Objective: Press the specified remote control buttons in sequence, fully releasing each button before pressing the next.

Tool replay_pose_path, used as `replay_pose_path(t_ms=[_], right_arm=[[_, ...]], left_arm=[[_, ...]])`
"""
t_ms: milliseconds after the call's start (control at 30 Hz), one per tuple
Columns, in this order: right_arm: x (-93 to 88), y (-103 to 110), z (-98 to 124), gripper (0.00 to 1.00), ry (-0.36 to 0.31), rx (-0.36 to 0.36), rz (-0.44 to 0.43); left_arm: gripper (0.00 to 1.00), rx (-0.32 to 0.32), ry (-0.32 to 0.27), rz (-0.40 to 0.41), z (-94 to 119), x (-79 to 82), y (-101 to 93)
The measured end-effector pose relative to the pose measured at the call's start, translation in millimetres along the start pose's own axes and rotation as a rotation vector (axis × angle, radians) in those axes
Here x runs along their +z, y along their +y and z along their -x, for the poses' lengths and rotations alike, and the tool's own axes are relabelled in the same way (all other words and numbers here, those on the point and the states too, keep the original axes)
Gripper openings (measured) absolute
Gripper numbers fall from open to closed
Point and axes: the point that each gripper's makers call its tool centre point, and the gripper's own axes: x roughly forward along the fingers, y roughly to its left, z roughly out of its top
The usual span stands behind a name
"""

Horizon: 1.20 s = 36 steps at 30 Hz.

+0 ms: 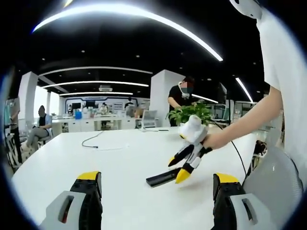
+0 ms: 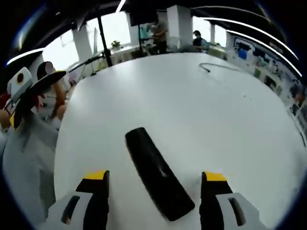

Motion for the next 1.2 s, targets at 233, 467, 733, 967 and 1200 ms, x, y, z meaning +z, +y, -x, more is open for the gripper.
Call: replay_pose_path(t_ms=[233, 467, 733, 967, 1200], right_arm=[[16.9, -3, 24, 0.99, -0.169, -0.110, -0.081], [20.4, 16, 52, 0.99, -0.293, -0.139, -0.143], [6.3, 34, 86, 0.99, -0.335, -0.205, -0.154], [-1.3, 42, 113, 0.99, -0.383, -0.256, -0.190], [-9.4, 51, 138, 0.99, -0.416, -0.310, -0.188]], left_arm=[[1.00, -0.002, 0.014, 0.016, 0, -2.2, -0.1], [1.00, -0.009, 0.019, 0.025, 1, -2.5, -1.8], [1.00, -0.013, 0.010, 0.026, 1, -0.5, -3.1], [1.00, -0.019, 0.014, 0.021, 2, -1.0, -4.6], [1.00, -0.028, 0.016, 0.017, 2, -1.2, -6.9]])
